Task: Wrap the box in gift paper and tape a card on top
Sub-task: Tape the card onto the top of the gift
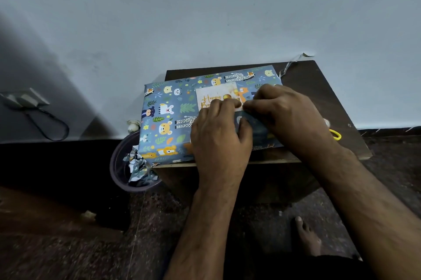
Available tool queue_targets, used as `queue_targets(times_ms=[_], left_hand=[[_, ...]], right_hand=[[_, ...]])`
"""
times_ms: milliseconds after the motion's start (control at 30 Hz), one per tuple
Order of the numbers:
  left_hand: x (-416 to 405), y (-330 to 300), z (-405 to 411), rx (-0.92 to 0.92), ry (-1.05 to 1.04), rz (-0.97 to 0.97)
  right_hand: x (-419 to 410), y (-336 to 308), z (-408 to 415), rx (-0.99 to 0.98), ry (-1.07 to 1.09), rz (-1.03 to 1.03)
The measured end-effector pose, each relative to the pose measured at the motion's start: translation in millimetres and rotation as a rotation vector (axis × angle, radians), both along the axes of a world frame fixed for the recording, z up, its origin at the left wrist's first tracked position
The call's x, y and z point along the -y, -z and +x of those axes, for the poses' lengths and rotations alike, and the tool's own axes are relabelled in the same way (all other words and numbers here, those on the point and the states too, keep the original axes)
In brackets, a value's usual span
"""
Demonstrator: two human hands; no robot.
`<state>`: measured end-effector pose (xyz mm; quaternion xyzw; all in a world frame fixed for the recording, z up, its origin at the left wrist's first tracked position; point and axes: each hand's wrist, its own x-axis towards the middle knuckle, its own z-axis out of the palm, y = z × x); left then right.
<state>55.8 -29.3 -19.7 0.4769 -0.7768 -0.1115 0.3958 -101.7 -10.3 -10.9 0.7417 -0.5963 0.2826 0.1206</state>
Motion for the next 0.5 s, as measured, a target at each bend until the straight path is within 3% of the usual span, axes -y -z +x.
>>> queue_targets(times_ms=[267, 500], left_hand=[[2, 1, -1, 0.053, 0.006, -0.007], [4, 0, 0, 0.006, 0.053, 0.042]], right_hand=[[-3, -1, -2, 0.077, -0.032, 0.032], [-12, -5, -2, 0.028, -0.026, 0.063]])
